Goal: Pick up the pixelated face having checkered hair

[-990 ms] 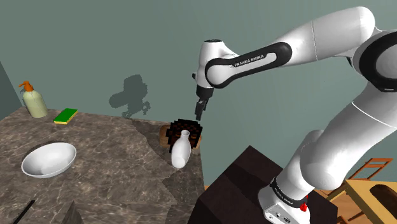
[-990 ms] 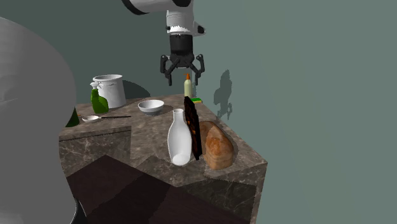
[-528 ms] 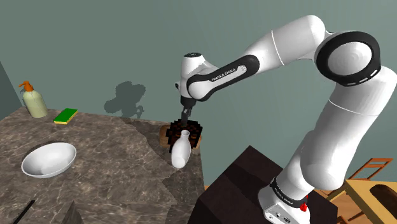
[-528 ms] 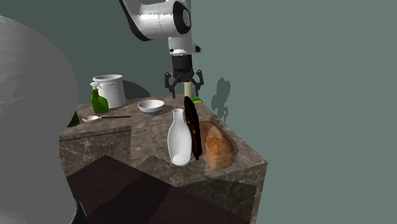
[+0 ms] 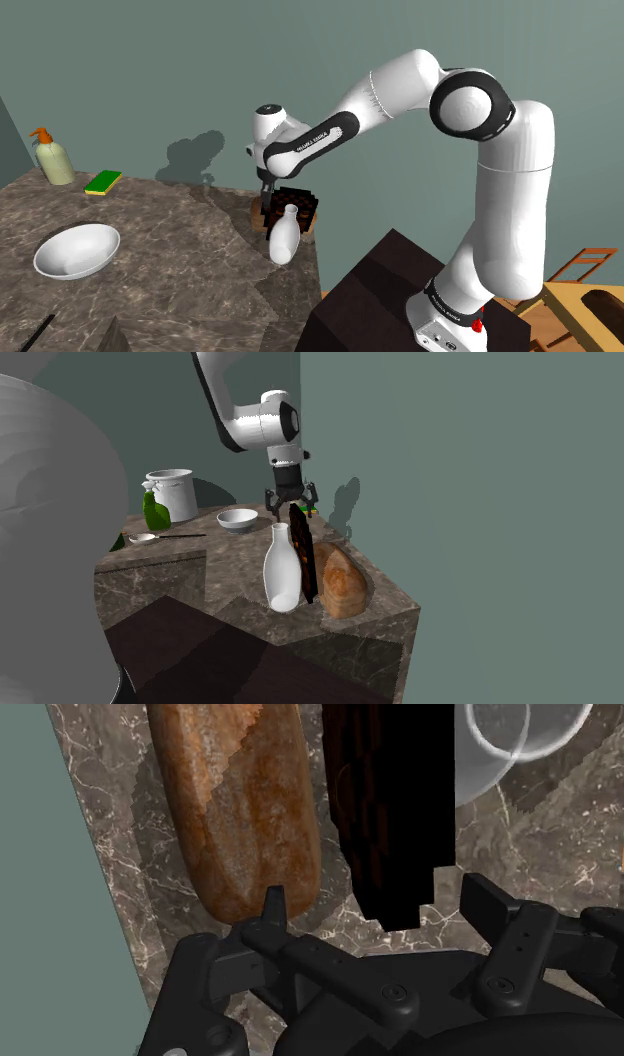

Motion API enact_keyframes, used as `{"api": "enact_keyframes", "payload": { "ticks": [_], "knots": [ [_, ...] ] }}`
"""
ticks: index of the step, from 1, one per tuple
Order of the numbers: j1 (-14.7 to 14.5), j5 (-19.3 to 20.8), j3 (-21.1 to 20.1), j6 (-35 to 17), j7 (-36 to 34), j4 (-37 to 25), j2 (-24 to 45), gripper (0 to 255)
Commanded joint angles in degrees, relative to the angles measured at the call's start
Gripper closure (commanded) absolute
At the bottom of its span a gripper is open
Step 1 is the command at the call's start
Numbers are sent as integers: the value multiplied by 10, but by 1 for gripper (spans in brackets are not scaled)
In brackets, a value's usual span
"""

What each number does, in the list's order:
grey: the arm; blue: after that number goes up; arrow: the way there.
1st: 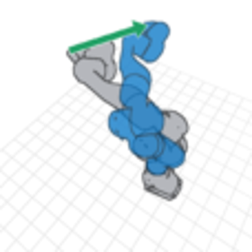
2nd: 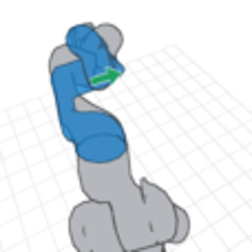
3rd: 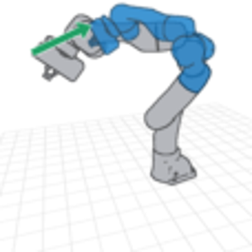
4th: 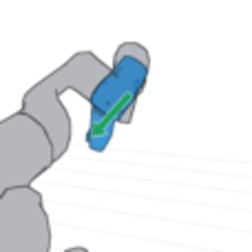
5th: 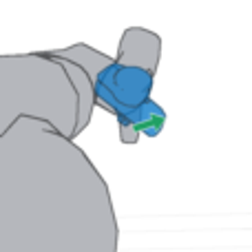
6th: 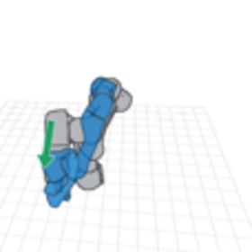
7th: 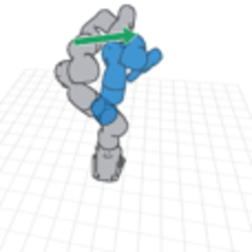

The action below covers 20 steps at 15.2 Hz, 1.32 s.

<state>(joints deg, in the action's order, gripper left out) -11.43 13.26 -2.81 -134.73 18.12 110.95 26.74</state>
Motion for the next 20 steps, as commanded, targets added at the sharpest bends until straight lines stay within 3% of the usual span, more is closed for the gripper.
{"api": "enact_keyframes", "payload": {
  "ticks": [1, 11, 12, 20],
  "knots": [
    [-10, 14, 0, -5, 2, -37, 41, 0],
    [-14, 23, 6, -44, -9, -44, 87, 0],
    [-15, 23, 6, -44, -9, -43, 86, 255],
    [-15, 23, 6, -44, -9, -43, 86, 255]
  ]
}}
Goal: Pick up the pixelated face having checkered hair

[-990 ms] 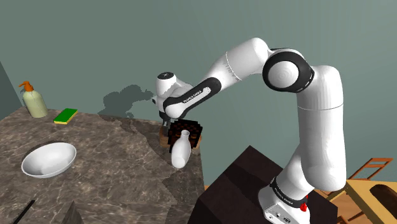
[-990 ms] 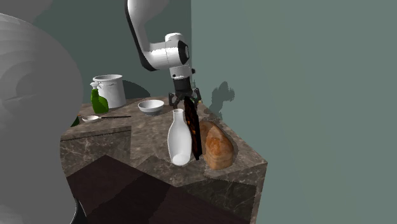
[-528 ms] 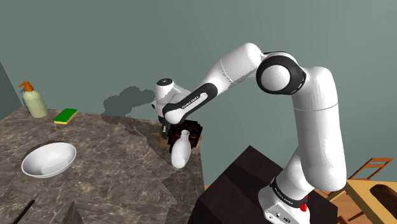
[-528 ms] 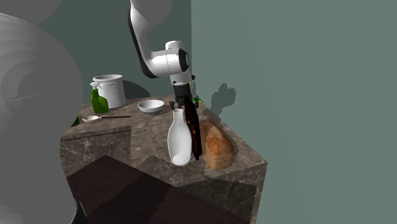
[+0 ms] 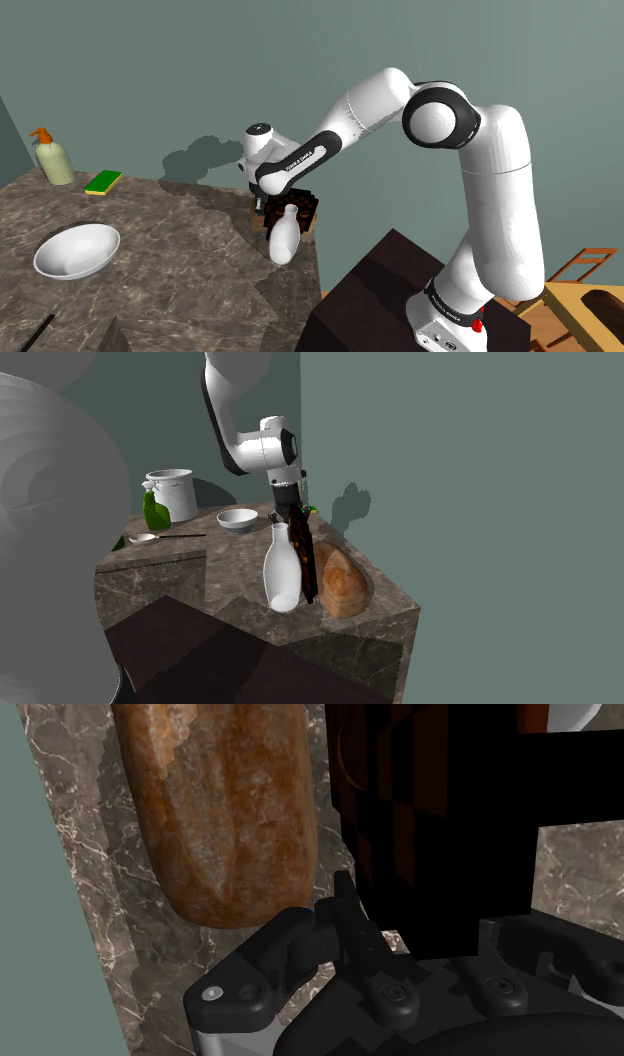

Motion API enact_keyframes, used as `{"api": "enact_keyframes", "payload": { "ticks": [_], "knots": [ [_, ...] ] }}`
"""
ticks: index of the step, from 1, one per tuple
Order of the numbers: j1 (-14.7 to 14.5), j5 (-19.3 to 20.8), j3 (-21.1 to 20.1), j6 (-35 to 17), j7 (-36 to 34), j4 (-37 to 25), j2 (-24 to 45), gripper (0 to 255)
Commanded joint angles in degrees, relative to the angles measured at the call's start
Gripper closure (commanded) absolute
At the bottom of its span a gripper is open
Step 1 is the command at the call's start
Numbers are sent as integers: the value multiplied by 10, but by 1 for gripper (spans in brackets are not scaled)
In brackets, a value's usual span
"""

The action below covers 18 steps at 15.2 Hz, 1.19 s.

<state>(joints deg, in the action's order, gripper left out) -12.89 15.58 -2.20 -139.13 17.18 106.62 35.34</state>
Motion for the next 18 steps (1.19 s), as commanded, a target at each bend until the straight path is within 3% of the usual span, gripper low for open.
{"api": "enact_keyframes", "payload": {
  "ticks": [1, 18],
  "knots": [
    [0, 0, 0, 0, 1, -1, 1, 255],
    [7, -18, -11, 80, 22, 2, -83, 255]
  ]
}}
